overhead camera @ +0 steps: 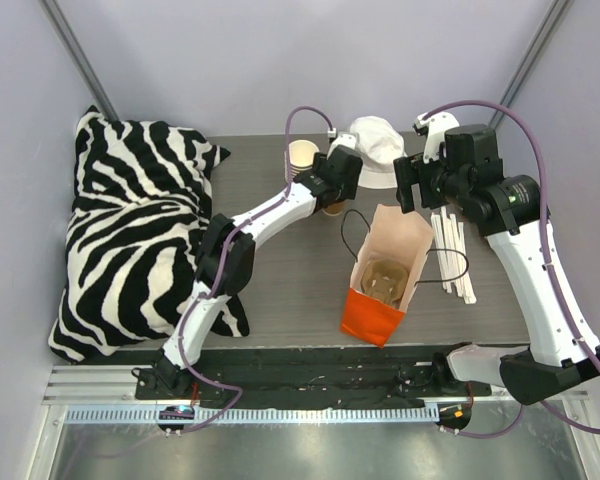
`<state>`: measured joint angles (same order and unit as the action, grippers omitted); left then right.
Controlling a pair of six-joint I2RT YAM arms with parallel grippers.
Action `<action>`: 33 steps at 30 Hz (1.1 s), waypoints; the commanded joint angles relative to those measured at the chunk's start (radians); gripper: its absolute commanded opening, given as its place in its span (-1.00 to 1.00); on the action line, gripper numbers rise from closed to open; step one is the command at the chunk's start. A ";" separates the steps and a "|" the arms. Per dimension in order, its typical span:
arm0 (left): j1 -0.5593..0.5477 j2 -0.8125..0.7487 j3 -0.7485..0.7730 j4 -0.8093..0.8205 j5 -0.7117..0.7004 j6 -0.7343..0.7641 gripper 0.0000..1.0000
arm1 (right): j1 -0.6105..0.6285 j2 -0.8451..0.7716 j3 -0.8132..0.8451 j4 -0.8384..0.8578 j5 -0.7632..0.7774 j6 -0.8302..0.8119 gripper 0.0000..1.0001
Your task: Pack the takeout coffee
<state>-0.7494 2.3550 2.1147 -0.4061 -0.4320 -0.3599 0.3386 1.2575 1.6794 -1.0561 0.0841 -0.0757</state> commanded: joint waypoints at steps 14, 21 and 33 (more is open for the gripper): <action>-0.008 -0.416 -0.404 -0.019 0.212 0.105 0.25 | 0.000 0.013 0.060 0.024 -0.012 0.008 0.78; 0.045 -0.693 -0.728 0.042 0.409 0.251 0.31 | -0.003 0.022 0.054 0.033 -0.021 0.010 0.78; 0.102 -0.911 -1.114 0.279 0.489 0.380 0.29 | -0.001 0.043 0.039 0.067 -0.044 0.011 0.78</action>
<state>-0.6563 1.5009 1.0573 -0.2852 0.0189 -0.0395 0.3386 1.2987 1.7000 -1.0420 0.0521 -0.0750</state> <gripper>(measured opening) 0.721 0.890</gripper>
